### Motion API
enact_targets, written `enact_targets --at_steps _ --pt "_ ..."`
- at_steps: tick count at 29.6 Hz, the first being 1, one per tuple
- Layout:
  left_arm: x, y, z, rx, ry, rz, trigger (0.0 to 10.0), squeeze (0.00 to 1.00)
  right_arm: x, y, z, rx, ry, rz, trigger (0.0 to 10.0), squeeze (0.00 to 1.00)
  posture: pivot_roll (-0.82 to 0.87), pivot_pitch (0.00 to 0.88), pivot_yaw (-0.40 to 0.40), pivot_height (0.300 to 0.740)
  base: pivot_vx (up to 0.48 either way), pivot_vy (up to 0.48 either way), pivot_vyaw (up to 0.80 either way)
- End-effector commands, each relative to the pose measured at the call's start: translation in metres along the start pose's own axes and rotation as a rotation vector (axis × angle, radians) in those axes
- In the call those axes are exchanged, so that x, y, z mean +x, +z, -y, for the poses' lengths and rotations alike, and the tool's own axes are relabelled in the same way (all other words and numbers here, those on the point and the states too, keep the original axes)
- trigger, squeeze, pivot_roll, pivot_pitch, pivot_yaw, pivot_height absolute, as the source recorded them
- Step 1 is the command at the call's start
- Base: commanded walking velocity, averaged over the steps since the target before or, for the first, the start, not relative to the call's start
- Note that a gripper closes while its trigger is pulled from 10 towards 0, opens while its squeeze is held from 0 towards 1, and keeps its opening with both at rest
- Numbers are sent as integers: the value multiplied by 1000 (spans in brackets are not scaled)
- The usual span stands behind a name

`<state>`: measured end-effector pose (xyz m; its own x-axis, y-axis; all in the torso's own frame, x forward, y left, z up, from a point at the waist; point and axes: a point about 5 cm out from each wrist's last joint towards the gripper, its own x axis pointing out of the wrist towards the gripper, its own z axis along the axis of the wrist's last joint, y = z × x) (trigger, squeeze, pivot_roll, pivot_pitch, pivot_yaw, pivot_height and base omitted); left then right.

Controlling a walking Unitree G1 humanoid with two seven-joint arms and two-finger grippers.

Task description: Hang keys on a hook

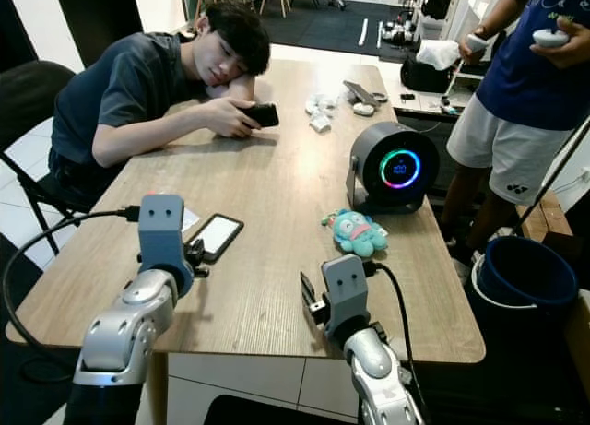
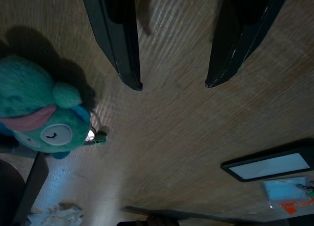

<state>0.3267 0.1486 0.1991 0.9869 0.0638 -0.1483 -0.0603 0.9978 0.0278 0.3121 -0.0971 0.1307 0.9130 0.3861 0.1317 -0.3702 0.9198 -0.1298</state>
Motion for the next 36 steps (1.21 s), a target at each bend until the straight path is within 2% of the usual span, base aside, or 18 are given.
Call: enact_targets --at_steps 1,5,10,20,26,27,28,29,30,32,33,34,36 --pt "3 -18 10 11 -16 -81 10000 0 -2 -4 -2 5 6 -11 10000 0 111 224 -39 740 0 0 0" --pt "8 -24 19 23 -7 -106 10000 0 -2 -5 -3 7 7 -12 10000 0 109 225 -38 740 0 0 0" --pt "11 -23 22 23 3 -106 10000 0 -2 -4 -3 7 5 -12 10000 0 102 225 -34 740 0 0 0" --pt "17 -14 4 1 63 -86 10000 0 -5 -5 -1 4 -5 -13 10000 0 101 224 -30 740 0 0 0" --pt "17 -15 2 2 78 -87 9922 0 -3 -4 -2 6 -2 -11 10000 0 103 227 -34 740 0 0 0" --pt "17 -17 3 8 83 -88 6784 0 -3 -4 -3 7 0 -10 10000 0 104 228 -35 740 0 0 0" --pt "17 -18 3 10 87 -90 4863 0 -3 -4 -3 7 1 -10 10000 0 104 228 -35 740 0 0 0" --pt "17 -18 3 10 87 -90 4863 0 -3 -4 -3 7 1 -10 10000 0 104 228 -35 740 0 0 0" --pt "17 -19 3 11 89 -91 3765 0 -2 -4 -3 7 2 -11 10000 0 104 228 -35 740 0 0 0" --pt "17 -20 2 15 89 -91 3765 0 -3 -4 -3 7 3 -11 10000 0 103 231 -36 740 0 0 0" --pt "16 -21 1 21 92 -94 2118 0 -3 -4 -2 6 3 -12 10000 0 102 232 -36 740 0 0 0" --pt "16 -22 0 35 97 -95 0 0 -3 -4 -2 6 3 -13 10000 0 102 232 -36 740 0 0 0" --pt "16 -23 -1 44 101 -96 0 0 -4 -4 -2 5 3 -13 10000 0 101 232 -36 740 0 0 0"
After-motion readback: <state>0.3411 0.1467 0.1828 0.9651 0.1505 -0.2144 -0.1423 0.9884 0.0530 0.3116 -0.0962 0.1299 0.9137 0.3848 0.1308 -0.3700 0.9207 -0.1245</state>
